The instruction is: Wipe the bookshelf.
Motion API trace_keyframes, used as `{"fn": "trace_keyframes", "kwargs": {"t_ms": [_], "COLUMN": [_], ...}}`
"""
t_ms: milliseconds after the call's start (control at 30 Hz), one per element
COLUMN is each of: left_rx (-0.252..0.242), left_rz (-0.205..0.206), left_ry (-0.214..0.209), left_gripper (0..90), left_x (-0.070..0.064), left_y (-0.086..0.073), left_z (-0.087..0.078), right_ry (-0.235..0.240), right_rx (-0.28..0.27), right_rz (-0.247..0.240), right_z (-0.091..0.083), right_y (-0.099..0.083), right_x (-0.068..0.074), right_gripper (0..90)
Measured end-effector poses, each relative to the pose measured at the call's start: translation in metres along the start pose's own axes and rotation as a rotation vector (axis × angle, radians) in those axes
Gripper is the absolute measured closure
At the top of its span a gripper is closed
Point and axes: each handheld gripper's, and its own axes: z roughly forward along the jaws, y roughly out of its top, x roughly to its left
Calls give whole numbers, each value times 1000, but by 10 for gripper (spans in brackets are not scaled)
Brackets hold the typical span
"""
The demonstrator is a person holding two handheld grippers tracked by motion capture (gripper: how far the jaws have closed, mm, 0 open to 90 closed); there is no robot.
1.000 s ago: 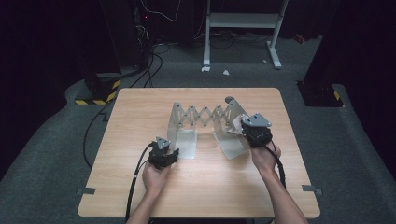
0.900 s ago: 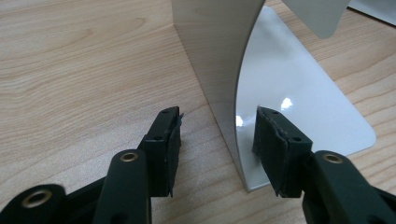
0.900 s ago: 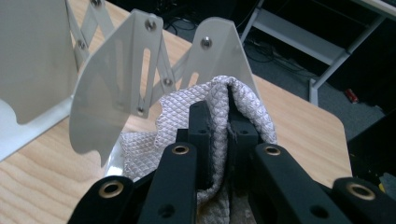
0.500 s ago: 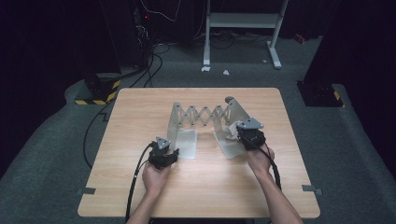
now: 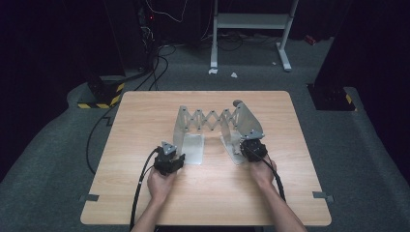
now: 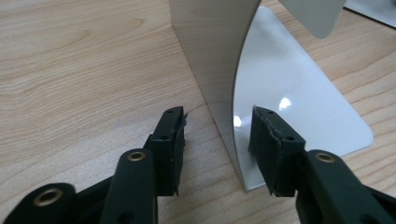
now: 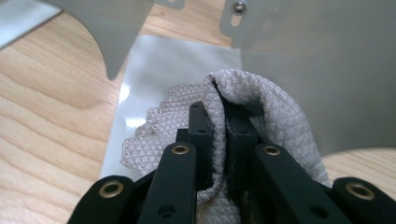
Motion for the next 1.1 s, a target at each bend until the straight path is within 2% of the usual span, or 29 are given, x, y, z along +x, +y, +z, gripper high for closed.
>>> {"fn": "trace_keyframes", "kwargs": {"t_ms": [267,467,667,833,933,1033,1100], "left_rx": [-4,-5,-5,-4,-5,-4,-4], "left_rz": [1,1,0,-2,-1,-3,-4], "left_ry": [-15,-22,-28,-30,-27,-24,-23], "left_gripper": [668,721,757,761,759,754,753], "left_x": [0,1,2,2,2,2,2], "left_y": [0,0,0,0,0,0,0], "left_z": [0,0,0,0,0,0,0], "right_ry": [54,93,124,153,177,186,194], "right_rx": [-6,-4,-8,7,36,40,52], "right_rz": [27,69,90,85,81,84,62], "right_z": [8,18,28,37,43,43,38], "right_y": [21,35,47,49,44,40,34], "right_x": [6,4,3,5,6,5,7], "right_gripper": [835,835,835,835,834,834,834]}}
